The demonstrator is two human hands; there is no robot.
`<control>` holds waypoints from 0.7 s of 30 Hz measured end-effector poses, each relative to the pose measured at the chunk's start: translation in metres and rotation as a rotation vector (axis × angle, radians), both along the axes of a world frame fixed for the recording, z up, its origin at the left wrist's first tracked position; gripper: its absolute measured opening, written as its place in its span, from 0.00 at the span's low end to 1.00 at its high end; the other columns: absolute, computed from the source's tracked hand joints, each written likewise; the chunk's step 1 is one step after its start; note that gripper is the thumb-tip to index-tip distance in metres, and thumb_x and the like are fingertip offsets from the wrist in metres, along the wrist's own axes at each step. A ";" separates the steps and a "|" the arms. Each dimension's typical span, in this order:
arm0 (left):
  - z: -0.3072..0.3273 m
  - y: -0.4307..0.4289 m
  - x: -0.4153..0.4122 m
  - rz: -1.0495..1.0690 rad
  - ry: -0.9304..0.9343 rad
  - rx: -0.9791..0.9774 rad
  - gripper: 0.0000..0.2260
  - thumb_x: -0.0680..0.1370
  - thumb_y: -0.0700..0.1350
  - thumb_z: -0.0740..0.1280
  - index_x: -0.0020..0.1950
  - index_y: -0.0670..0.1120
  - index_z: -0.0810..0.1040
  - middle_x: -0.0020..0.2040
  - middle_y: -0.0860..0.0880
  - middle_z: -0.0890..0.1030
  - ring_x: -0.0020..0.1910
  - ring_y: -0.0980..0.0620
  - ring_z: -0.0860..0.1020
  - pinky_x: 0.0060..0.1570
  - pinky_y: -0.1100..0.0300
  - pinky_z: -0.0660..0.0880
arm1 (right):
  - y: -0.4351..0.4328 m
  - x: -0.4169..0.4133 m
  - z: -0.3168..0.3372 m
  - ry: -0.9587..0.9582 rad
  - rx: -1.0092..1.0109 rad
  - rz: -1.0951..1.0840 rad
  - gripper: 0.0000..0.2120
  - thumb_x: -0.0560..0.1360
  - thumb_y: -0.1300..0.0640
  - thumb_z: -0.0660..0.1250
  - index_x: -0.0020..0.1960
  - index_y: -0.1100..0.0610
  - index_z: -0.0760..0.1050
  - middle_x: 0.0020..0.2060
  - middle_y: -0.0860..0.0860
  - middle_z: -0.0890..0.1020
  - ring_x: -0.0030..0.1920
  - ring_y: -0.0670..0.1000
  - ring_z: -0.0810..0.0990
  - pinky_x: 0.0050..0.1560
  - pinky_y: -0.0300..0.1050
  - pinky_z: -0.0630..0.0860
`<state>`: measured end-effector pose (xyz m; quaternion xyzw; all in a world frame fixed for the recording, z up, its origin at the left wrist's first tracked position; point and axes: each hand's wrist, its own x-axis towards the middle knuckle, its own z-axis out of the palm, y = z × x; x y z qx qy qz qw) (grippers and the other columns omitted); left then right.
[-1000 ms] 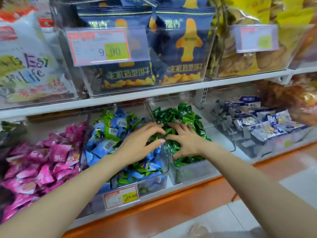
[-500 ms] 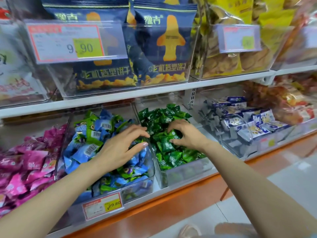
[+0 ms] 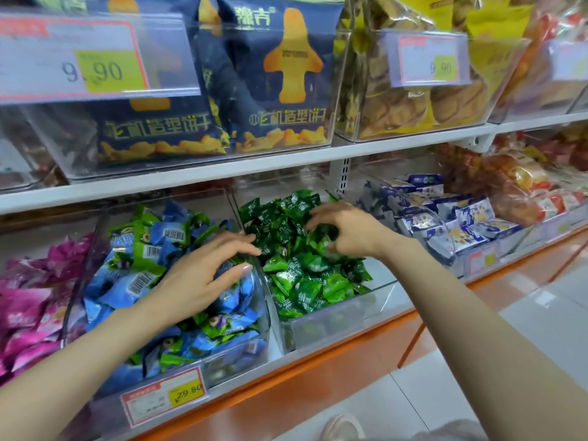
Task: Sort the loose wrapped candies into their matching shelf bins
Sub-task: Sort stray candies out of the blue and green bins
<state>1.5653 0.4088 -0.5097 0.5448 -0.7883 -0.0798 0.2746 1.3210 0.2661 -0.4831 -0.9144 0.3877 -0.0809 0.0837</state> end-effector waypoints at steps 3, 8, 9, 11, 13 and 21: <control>0.000 0.000 0.000 -0.004 0.002 0.005 0.16 0.74 0.67 0.51 0.59 0.68 0.68 0.65 0.71 0.64 0.64 0.74 0.62 0.55 0.78 0.62 | 0.004 0.025 0.008 -0.050 0.039 0.092 0.25 0.71 0.52 0.71 0.67 0.45 0.69 0.73 0.44 0.63 0.72 0.49 0.60 0.70 0.45 0.61; -0.002 -0.001 0.000 0.004 0.013 0.005 0.16 0.74 0.67 0.51 0.59 0.69 0.68 0.65 0.71 0.65 0.65 0.72 0.63 0.56 0.77 0.62 | 0.014 0.080 -0.030 0.195 -0.046 0.220 0.44 0.68 0.42 0.72 0.76 0.50 0.53 0.76 0.49 0.53 0.74 0.54 0.54 0.73 0.51 0.54; -0.002 -0.001 0.000 0.005 0.014 0.004 0.16 0.74 0.67 0.51 0.60 0.69 0.67 0.65 0.71 0.65 0.65 0.72 0.63 0.56 0.76 0.62 | 0.012 0.083 -0.038 0.205 -0.077 0.209 0.44 0.68 0.42 0.72 0.76 0.51 0.53 0.76 0.50 0.53 0.74 0.55 0.55 0.72 0.51 0.55; -0.003 -0.001 0.000 0.007 0.011 0.002 0.16 0.74 0.66 0.51 0.61 0.69 0.66 0.65 0.72 0.64 0.66 0.72 0.63 0.56 0.77 0.62 | 0.006 0.081 -0.044 0.175 -0.147 0.182 0.37 0.71 0.44 0.70 0.74 0.49 0.58 0.74 0.52 0.56 0.72 0.56 0.60 0.70 0.52 0.58; -0.003 0.000 0.000 0.007 0.011 0.002 0.16 0.74 0.66 0.51 0.61 0.69 0.66 0.66 0.72 0.63 0.66 0.72 0.62 0.56 0.78 0.61 | 0.001 0.076 -0.045 0.136 -0.174 0.199 0.28 0.73 0.47 0.69 0.70 0.49 0.66 0.72 0.53 0.61 0.70 0.56 0.64 0.67 0.50 0.61; -0.003 0.002 0.002 -0.007 -0.003 -0.010 0.16 0.75 0.66 0.51 0.61 0.69 0.66 0.66 0.72 0.63 0.66 0.71 0.62 0.56 0.73 0.63 | -0.011 0.043 -0.031 0.006 0.012 0.280 0.16 0.73 0.56 0.70 0.60 0.55 0.74 0.62 0.53 0.75 0.62 0.54 0.73 0.62 0.48 0.70</control>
